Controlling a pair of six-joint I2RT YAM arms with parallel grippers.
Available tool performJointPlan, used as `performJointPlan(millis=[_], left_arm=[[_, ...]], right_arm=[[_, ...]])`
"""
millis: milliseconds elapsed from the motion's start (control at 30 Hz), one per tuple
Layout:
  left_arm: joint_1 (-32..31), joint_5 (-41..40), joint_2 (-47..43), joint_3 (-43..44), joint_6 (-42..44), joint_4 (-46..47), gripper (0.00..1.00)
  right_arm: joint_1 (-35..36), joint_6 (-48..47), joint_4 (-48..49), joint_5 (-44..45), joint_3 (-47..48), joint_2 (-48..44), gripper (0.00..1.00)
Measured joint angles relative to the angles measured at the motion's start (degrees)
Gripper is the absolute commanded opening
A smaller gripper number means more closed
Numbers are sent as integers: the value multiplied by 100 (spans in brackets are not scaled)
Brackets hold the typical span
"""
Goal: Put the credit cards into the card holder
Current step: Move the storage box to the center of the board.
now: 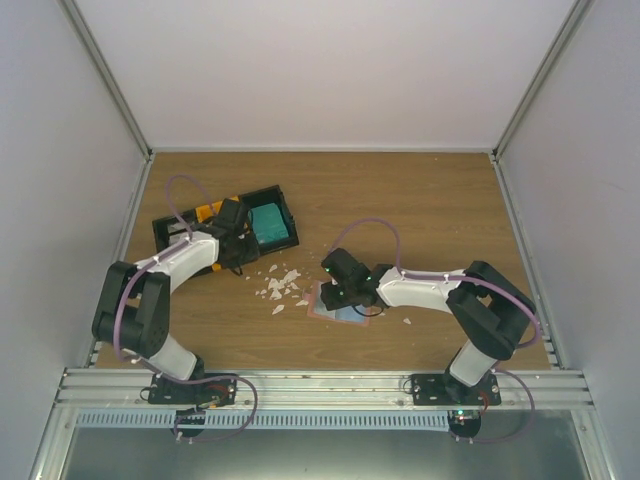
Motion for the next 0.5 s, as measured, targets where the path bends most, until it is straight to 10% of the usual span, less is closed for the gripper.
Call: performJointPlan(millis=[367,500], left_arm=[[-39,367,658,726,708,109,37],[-94,57,632,804,728,68,55]], right_arm=[[-79,-11,61,-136,-28,-7,34],[-96,-11,63,-164,-31,-4,34]])
